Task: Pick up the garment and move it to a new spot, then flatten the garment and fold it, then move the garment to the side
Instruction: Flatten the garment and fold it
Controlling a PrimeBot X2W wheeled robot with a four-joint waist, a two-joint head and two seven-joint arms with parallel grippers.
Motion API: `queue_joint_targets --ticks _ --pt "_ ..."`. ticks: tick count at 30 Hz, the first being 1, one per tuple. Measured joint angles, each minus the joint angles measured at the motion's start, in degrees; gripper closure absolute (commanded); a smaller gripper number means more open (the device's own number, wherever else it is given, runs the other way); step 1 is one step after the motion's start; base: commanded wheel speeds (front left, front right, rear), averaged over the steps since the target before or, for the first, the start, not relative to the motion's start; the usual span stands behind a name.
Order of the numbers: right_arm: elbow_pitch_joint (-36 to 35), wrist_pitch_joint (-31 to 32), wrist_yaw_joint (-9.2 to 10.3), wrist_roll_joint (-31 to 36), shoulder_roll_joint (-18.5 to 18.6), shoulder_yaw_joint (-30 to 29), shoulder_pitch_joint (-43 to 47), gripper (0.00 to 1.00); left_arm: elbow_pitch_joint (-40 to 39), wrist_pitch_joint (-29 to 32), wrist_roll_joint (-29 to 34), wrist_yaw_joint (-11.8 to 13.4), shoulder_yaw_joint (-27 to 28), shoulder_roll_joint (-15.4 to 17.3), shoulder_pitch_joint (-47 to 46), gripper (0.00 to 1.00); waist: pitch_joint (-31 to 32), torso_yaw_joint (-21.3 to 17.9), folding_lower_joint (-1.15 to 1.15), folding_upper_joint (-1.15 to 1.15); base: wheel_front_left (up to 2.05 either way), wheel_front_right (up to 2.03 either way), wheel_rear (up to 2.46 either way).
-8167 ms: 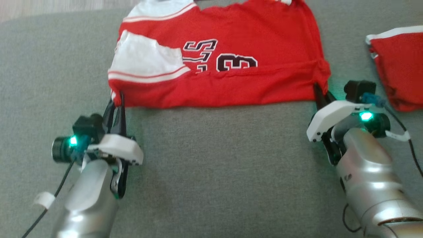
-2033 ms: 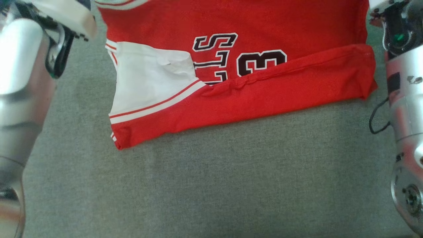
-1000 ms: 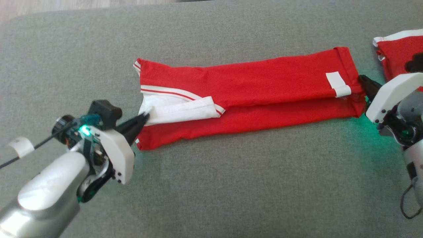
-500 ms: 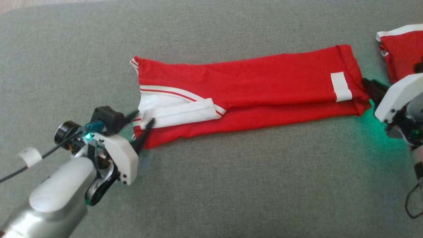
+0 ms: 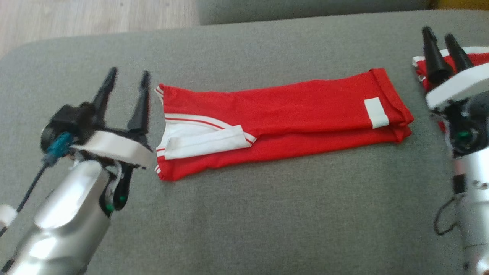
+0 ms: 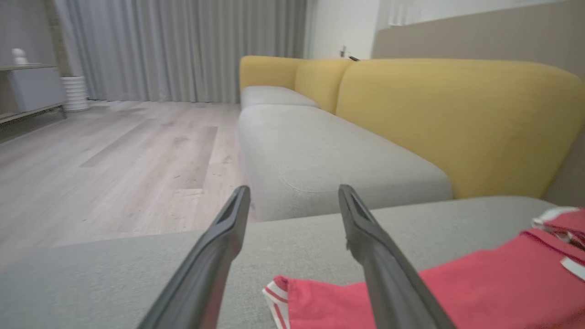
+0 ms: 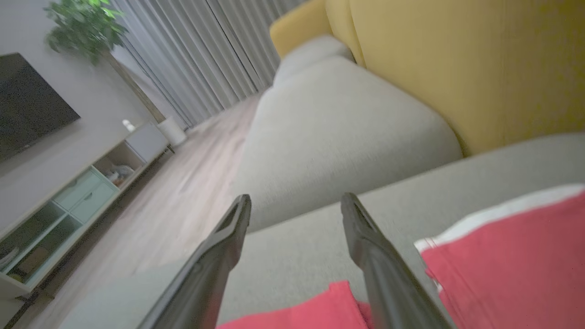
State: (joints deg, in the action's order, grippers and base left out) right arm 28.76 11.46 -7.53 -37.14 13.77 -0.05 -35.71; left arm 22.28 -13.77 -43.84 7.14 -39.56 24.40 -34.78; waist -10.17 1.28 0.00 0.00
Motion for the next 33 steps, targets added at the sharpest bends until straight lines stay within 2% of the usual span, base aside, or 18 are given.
queue_joint_targets --ticks 4,7,10,12,19,26,29,33 --pt "-3.97 -9.59 0.00 5.19 -4.30 -0.11 1.69 0.00 -0.45 -0.60 0.66 2.05 6.04 -1.89 4.43 0.00 1.84 -0.55 0.00 0.00 0.00 0.00 0.00" --pt "-5.57 -16.24 0.00 8.61 -7.61 -0.44 6.24 0.00 -3.49 -0.68 3.70 2.98 12.54 -5.15 9.11 0.00 2.85 -0.60 -0.01 0.00 0.00 0.00 0.00" --pt "-5.97 -21.93 0.00 12.70 -9.39 0.36 12.84 0.00 -5.15 -0.68 7.45 2.75 16.81 -8.70 13.85 0.00 3.50 -0.35 0.00 0.00 0.00 0.00 0.00" --pt "-5.97 -23.99 0.00 14.97 -9.94 0.78 16.85 0.00 -5.19 -0.68 9.88 1.55 18.52 -10.91 17.28 0.00 3.87 -0.15 -0.01 0.00 0.00 0.00 0.00" --pt "-6.09 -25.68 0.00 15.91 -10.40 3.14 24.07 0.00 -4.77 -0.68 15.73 -2.49 26.82 -17.66 25.41 0.00 4.42 -0.17 0.00 0.00 0.00 0.00 0.00" --pt "-7.54 -25.70 0.00 17.34 -10.82 3.41 24.40 0.00 -3.91 -0.68 21.09 -6.81 31.10 -20.08 25.60 0.00 2.60 0.07 0.00 0.00 0.00 0.00 0.00" --pt "-5.82 -25.77 0.00 19.73 -11.01 0.91 22.72 0.00 -3.19 -0.68 22.90 -8.06 31.71 -20.85 24.38 0.00 0.99 0.48 0.00 0.00 0.00 0.00 0.00" --pt "-0.18 -24.44 0.00 23.36 -11.01 -6.54 17.15 0.00 -2.70 -0.68 24.23 -9.39 32.19 -21.46 21.93 0.00 -1.42 1.30 0.01 0.00 0.00 0.00 0.00"
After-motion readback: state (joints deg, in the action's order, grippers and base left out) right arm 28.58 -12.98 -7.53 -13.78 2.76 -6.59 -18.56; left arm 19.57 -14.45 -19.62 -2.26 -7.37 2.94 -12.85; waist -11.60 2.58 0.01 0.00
